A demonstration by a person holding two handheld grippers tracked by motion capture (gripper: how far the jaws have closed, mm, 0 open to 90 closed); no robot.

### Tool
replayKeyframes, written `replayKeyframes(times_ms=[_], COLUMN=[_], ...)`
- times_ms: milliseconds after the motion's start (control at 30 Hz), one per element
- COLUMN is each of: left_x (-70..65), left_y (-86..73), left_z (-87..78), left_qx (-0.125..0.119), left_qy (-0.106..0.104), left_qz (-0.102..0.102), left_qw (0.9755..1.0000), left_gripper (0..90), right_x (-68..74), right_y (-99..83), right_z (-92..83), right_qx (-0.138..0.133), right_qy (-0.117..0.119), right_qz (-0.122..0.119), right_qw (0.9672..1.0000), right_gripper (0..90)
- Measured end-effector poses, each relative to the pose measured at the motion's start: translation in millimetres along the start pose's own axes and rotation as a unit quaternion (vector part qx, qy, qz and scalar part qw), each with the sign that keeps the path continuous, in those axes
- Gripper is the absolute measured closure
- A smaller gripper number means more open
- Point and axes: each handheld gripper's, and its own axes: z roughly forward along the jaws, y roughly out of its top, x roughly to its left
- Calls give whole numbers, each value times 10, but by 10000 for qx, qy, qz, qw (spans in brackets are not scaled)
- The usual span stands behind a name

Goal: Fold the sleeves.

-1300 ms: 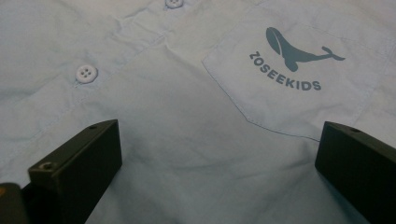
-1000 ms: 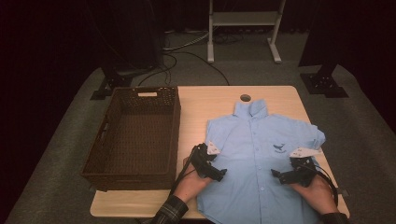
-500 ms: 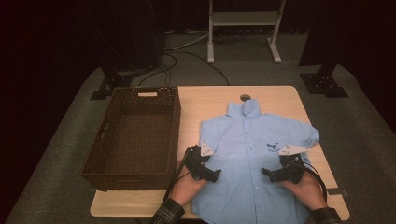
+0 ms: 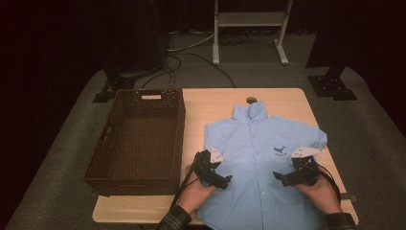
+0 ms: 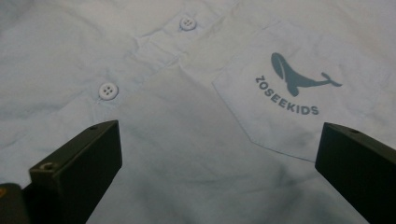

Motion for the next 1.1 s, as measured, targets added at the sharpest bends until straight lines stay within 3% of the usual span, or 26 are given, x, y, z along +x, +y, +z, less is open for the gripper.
replayKeyframes(times_ms=[700,1100], left_x=[6,10], left_y=[-50,-51], left_z=[53,52], left_qx=[-13,-11], left_qy=[-99,-111], left_qz=[-25,-14], left_qw=[9999,9999], left_gripper=[0,0], right_x=[-181,-344], right_y=[173,307], right_z=[-32,-73], right_qx=[-33,-258], right_qy=[-7,24], right_qz=[79,217], right_qw=[10000,9994], right_gripper=[0,0])
